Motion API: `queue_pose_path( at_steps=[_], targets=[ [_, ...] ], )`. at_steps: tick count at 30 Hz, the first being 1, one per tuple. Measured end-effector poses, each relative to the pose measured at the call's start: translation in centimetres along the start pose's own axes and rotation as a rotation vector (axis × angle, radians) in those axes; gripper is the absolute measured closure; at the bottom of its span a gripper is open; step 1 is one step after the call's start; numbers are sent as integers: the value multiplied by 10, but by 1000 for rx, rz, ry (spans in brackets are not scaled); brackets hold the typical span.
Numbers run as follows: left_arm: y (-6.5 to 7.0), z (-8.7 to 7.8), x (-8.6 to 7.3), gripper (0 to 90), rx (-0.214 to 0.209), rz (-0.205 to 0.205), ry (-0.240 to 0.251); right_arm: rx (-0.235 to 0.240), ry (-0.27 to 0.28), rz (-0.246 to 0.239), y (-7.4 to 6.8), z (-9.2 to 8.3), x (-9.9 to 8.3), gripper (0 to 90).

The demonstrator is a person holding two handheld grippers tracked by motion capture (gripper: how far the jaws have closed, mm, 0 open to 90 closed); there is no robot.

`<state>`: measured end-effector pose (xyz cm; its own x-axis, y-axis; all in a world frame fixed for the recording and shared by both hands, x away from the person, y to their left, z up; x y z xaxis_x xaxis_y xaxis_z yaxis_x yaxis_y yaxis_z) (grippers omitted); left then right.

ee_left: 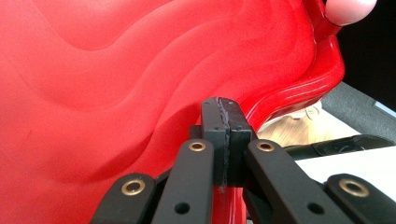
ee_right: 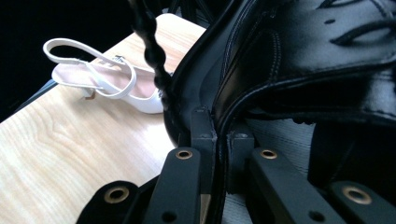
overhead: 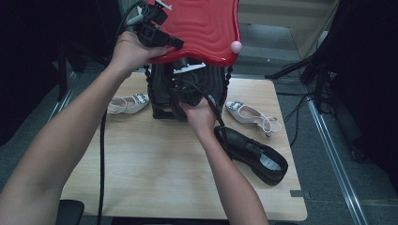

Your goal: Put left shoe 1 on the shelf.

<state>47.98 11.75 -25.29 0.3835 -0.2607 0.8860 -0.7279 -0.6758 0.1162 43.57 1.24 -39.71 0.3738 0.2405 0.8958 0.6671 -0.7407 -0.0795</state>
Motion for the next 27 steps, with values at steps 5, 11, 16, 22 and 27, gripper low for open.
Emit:
queue_pose_path(
  at_steps=[5, 11, 16, 22, 27],
  targets=[
    [0, -1, -1, 900, 3, 2, 8, -9, -11, -25, -3, 11, -6, 849],
    [0, -1, -1, 900, 4, 1, 7, -37, -26, -41, -7, 17, -4, 836],
    [0, -1, -2, 900, 8, 12, 16, -6, -32, 1, -5, 18, -4, 764],
    [-1, -1, -2, 900, 8, 4, 17, 15, -28, 28, -5, 13, -2, 669],
    [0, -1, -2, 900, 10, 5, 16, 36, -8, 51, -5, -1, 0, 654]
  ],
)
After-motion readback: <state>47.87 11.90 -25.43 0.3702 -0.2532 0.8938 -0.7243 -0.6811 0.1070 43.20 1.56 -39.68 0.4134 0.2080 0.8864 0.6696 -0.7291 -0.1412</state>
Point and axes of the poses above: each handheld gripper's, and its own axes: z roughly forward along the jaws, x roughly out of its top, y roughly to its right, the point moved 3 cm from there along z, roughly forward along the jaws, and after that the axes turned 12 degrees about y, right-handed, at the moved point
